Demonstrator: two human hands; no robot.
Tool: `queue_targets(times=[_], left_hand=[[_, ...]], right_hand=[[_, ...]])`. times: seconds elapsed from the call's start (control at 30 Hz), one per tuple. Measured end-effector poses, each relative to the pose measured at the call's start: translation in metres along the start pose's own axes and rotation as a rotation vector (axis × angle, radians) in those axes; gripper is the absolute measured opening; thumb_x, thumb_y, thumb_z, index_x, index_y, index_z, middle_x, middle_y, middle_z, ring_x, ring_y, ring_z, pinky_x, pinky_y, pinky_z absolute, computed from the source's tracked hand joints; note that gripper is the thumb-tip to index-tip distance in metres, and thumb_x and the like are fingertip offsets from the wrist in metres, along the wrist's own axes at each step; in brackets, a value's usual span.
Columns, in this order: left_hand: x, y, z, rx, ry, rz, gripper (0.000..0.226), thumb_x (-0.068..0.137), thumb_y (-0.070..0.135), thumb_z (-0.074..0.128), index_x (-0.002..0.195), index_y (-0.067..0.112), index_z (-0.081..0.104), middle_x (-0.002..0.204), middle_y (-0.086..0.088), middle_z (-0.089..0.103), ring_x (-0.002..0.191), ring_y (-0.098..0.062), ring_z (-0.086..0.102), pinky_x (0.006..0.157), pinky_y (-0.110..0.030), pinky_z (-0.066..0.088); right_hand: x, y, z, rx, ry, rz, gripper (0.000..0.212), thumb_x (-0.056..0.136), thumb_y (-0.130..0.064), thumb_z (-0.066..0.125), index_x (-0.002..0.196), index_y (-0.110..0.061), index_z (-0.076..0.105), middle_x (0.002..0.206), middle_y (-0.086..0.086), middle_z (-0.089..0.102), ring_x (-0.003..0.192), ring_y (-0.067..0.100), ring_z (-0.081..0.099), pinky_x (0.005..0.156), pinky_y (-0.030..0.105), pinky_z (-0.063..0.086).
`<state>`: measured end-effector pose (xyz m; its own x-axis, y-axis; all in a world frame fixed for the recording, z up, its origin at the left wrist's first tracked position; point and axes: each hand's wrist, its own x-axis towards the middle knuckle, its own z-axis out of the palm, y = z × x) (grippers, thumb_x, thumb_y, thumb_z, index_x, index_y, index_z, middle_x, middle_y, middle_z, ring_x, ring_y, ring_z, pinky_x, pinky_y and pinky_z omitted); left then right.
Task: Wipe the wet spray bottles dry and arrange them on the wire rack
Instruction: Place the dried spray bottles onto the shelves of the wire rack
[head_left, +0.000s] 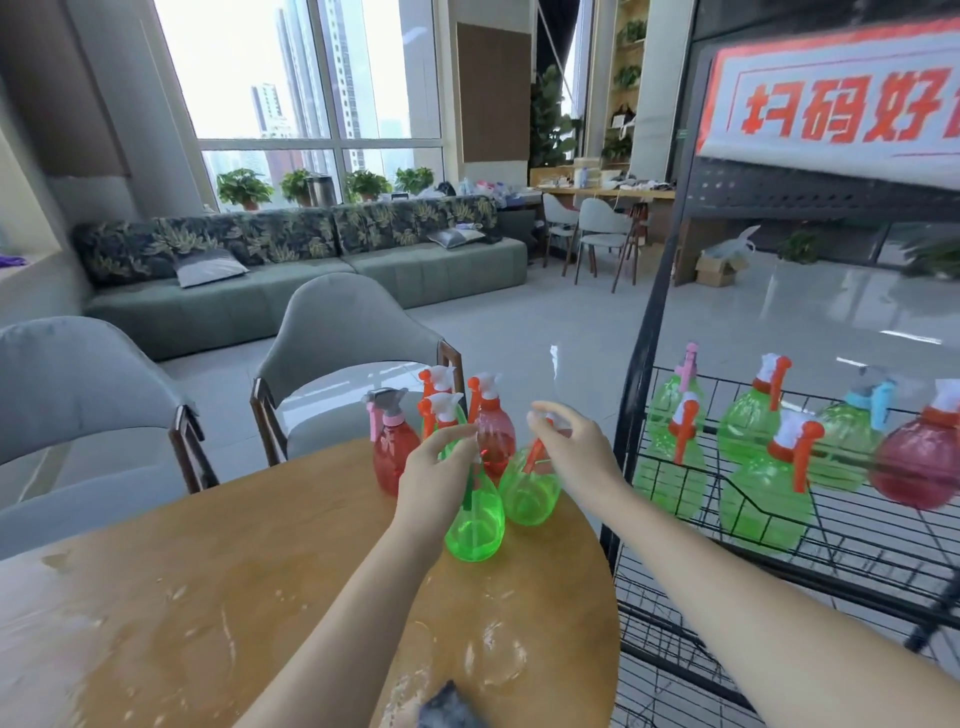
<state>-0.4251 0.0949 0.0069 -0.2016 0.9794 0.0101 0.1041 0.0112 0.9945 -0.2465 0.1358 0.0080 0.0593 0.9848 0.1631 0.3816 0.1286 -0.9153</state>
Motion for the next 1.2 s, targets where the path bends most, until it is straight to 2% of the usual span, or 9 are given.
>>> queue_targets(times=[0.2, 0.27, 0.37, 0.43, 0.5, 0.63, 0.8, 0.93, 1.2], left_hand=[[-0.047, 0.014, 0.015, -0.073, -0.051, 0.011, 0.018, 0.099, 0.019, 0.069, 0.110, 0.026, 0.081, 0.074, -0.001, 0.072, 0.071, -0.018, 0.066, 0.073, -0.034, 0.054], [-0.068, 0.028, 0.029, -0.107, -0.115, 0.060, 0.016, 0.100, 0.019, 0.071, 0.111, 0.023, 0.081, 0.076, -0.004, 0.072, 0.071, -0.019, 0.065, 0.071, -0.031, 0.052], [-0.102, 0.058, 0.058, -0.174, -0.213, 0.134, 0.019, 0.094, 0.036, 0.077, 0.110, 0.028, 0.083, 0.081, -0.001, 0.076, 0.083, -0.020, 0.067, 0.082, -0.035, 0.050], [-0.125, 0.081, 0.082, -0.203, -0.310, 0.185, 0.033, 0.085, 0.050, 0.079, 0.111, 0.031, 0.083, 0.085, -0.002, 0.076, 0.084, -0.020, 0.064, 0.085, -0.039, 0.046], [-0.147, 0.103, 0.108, -0.256, -0.402, 0.224, 0.026, 0.095, 0.041, 0.078, 0.115, 0.026, 0.080, 0.081, -0.008, 0.071, 0.076, -0.020, 0.060, 0.079, -0.038, 0.045], [-0.179, 0.135, 0.169, -0.406, -0.552, 0.214, 0.030, 0.104, 0.028, 0.069, 0.120, 0.003, 0.075, 0.073, -0.003, 0.063, 0.081, -0.024, 0.060, 0.083, -0.037, 0.051], [-0.184, 0.151, 0.247, -0.503, -0.602, 0.162, 0.019, 0.104, 0.025, 0.069, 0.105, 0.006, 0.074, 0.093, -0.017, 0.058, 0.080, -0.025, 0.066, 0.075, -0.032, 0.053], [-0.173, 0.151, 0.296, -0.525, -0.572, 0.162, 0.030, 0.104, 0.019, 0.069, 0.126, -0.001, 0.071, 0.093, -0.019, 0.065, 0.085, -0.026, 0.066, 0.080, -0.036, 0.051], [-0.124, 0.103, 0.339, -0.474, -0.559, 0.193, 0.018, 0.102, 0.019, 0.071, 0.121, 0.020, 0.075, 0.086, -0.011, 0.067, 0.084, -0.024, 0.057, 0.084, -0.040, 0.047]], right_hand=[[-0.064, -0.005, -0.059, 0.097, 0.055, -0.034, 0.040, 0.091, -0.068, 0.055, 0.120, -0.044, 0.068, 0.093, -0.003, 0.078, 0.091, 0.019, 0.075, 0.089, 0.050, 0.061], [-0.090, -0.013, -0.089, 0.105, 0.087, -0.081, 0.029, 0.101, -0.054, 0.055, 0.122, -0.039, 0.069, 0.089, -0.004, 0.078, 0.087, 0.008, 0.074, 0.089, 0.039, 0.061], [-0.132, -0.028, -0.139, 0.161, 0.161, -0.118, 0.027, 0.104, -0.038, 0.057, 0.123, -0.025, 0.071, 0.085, -0.006, 0.075, 0.072, -0.010, 0.068, 0.068, 0.009, 0.053], [-0.157, -0.037, -0.175, 0.189, 0.231, -0.128, 0.028, 0.103, -0.038, 0.057, 0.122, -0.023, 0.071, 0.080, 0.003, 0.076, 0.075, 0.007, 0.075, 0.073, 0.027, 0.061], [-0.177, -0.044, -0.211, 0.218, 0.323, -0.153, 0.026, 0.103, -0.037, 0.059, 0.119, -0.021, 0.073, 0.080, 0.011, 0.076, 0.076, 0.027, 0.076, 0.075, 0.045, 0.063], [-0.202, -0.052, -0.286, 0.183, 0.502, -0.203, 0.024, 0.102, -0.037, 0.059, 0.113, -0.023, 0.075, 0.080, 0.014, 0.077, 0.078, 0.033, 0.075, 0.075, 0.042, 0.061], [-0.191, -0.034, -0.354, 0.180, 0.617, -0.211, 0.022, 0.101, -0.042, 0.062, 0.110, -0.028, 0.076, 0.081, 0.013, 0.077, 0.082, 0.032, 0.076, 0.083, 0.048, 0.062], [-0.167, -0.004, -0.376, 0.161, 0.641, -0.176, 0.025, 0.103, -0.038, 0.060, 0.119, -0.025, 0.074, 0.083, 0.008, 0.078, 0.083, 0.023, 0.077, 0.080, 0.040, 0.062], [-0.120, 0.046, -0.366, 0.150, 0.587, -0.116, 0.027, 0.106, -0.033, 0.056, 0.128, -0.021, 0.068, 0.096, 0.001, 0.076, 0.089, 0.006, 0.074, 0.067, 0.016, 0.055]])
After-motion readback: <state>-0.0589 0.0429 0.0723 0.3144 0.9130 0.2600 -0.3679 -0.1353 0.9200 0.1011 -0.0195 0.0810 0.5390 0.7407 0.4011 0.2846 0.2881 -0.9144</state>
